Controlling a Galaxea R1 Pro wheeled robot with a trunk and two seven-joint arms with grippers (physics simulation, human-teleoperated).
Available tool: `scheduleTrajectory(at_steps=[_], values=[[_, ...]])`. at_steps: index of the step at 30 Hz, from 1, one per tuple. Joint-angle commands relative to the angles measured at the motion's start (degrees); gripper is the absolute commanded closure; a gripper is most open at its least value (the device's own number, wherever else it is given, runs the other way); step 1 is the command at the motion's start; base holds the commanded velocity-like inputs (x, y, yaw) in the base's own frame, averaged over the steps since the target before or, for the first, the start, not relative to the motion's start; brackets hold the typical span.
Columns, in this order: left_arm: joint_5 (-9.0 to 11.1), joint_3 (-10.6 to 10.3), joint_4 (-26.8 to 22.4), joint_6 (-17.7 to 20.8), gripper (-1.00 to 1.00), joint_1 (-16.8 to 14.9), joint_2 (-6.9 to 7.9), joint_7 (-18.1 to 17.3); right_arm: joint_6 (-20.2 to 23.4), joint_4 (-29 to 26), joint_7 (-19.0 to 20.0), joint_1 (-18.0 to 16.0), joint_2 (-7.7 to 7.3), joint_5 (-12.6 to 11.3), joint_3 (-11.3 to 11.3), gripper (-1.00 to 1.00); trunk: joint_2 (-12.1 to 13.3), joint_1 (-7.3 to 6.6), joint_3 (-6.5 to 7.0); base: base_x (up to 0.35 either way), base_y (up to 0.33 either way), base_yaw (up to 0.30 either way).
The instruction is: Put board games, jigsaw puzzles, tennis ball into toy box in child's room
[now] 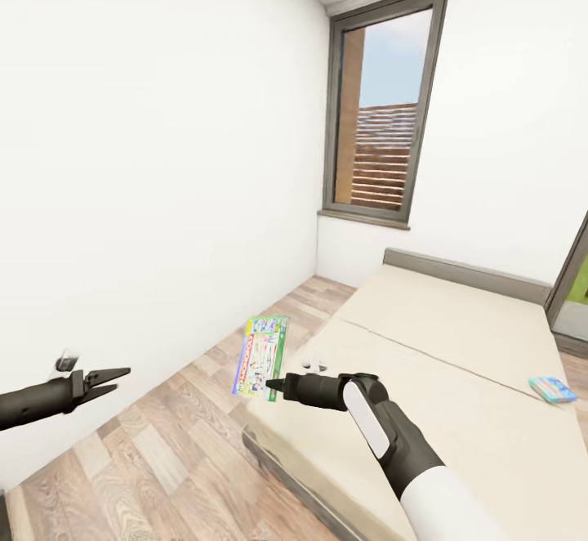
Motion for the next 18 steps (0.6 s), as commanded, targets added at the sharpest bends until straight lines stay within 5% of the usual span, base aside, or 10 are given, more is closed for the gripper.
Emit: scheduleTrajectory(at_steps=[1,3,7,10,18], values=[[0.3,-0.1,-0.1,0.3,-1.00,-0.1,0.00,-0.6,0.3,0.0,0.1,0.0,-0.02,-0.2,-0.1,1.00,0.3,-0.21,0.09,0.000,0.000,0.293],[0.7,-0.3,-0.1,0.3,-1.00,-0.1,0.03,-3.5,0.3,-0.1,0.1,0.0,-0.09,-0.2,-0.1,1.00,1.1,-0.65,0.45,0.000,0.000,0.293],[0.5,-0.6,-0.2,0.2,-1.00,0.0,0.49,-17.2,0.3,-0.1,0.1,0.0,-0.24,-0.2,-0.1,1.00,2.7,-1.53,1.16,0.000,0.000,0.293],[0.3,-0.5,-0.5,0.1,-1.00,0.2,0.69,-23.7,0.3,-0.2,0.1,0.0,-0.31,-0.2,-0.1,1.00,3.9,-2.19,1.70,0.000,0.000,0.293],[0.1,-0.2,-0.8,0.0,-1.00,0.4,0.79,-24.4,0.3,-0.2,0.1,0.0,-0.31,-0.2,-0.1,1.00,3.9,-2.19,1.70,0.000,0.000,0.293]])
